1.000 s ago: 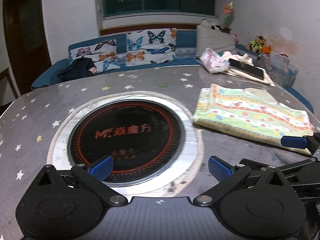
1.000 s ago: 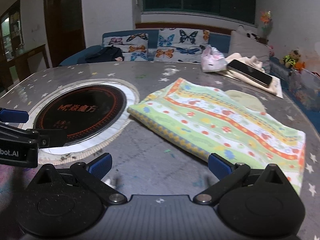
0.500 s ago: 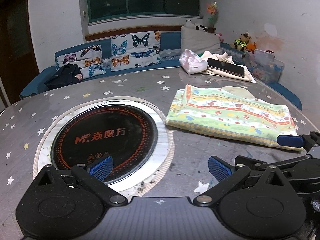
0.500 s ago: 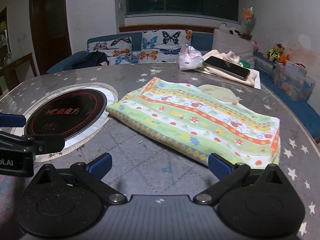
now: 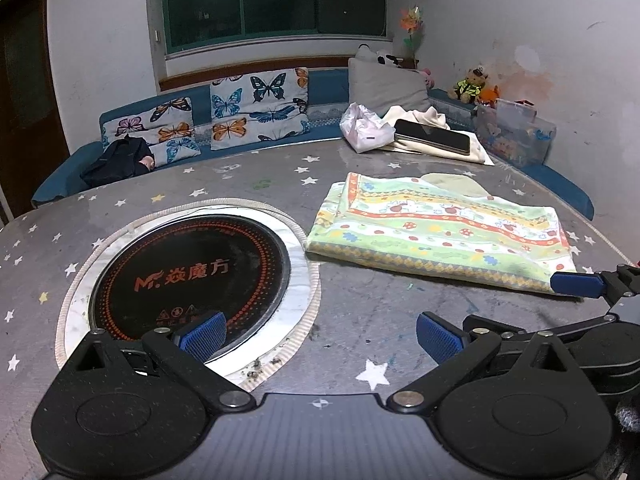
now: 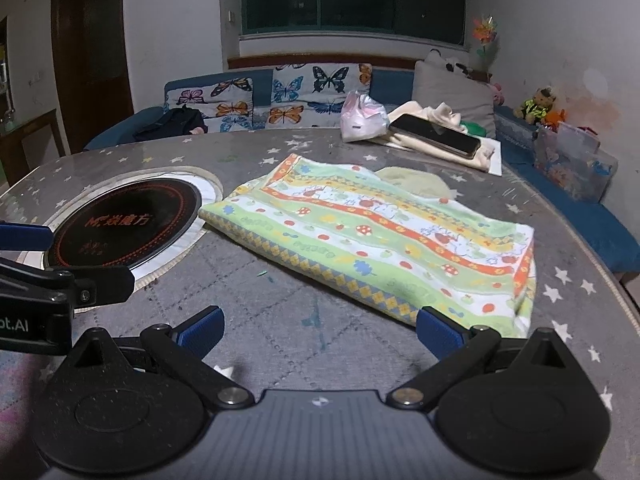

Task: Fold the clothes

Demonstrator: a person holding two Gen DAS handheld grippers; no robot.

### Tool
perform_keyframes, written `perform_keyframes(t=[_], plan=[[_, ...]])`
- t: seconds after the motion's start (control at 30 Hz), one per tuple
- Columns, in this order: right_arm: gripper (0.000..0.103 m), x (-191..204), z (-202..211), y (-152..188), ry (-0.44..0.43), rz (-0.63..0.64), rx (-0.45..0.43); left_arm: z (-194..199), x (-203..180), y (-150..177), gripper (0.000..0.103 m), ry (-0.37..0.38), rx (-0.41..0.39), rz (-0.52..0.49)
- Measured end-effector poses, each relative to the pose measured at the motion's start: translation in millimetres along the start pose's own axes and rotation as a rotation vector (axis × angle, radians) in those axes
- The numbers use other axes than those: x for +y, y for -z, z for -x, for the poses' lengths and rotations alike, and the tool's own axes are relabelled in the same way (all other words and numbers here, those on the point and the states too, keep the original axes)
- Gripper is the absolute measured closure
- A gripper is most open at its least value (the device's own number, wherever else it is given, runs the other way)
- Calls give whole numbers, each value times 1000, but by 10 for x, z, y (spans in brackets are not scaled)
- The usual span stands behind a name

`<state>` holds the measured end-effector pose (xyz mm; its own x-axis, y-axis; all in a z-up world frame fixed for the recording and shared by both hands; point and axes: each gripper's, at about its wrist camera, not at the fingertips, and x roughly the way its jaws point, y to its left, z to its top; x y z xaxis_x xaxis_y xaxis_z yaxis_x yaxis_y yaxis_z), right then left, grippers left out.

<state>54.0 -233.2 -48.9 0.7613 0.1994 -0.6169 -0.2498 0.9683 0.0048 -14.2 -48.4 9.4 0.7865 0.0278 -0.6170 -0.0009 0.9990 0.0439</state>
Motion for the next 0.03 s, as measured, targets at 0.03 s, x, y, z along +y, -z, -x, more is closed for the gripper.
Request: perform_keyframes(t=[0.03], plan=[[0,-6,7,0,2,-1,-3,4,-7,-2,0,-1,-1,-3]])
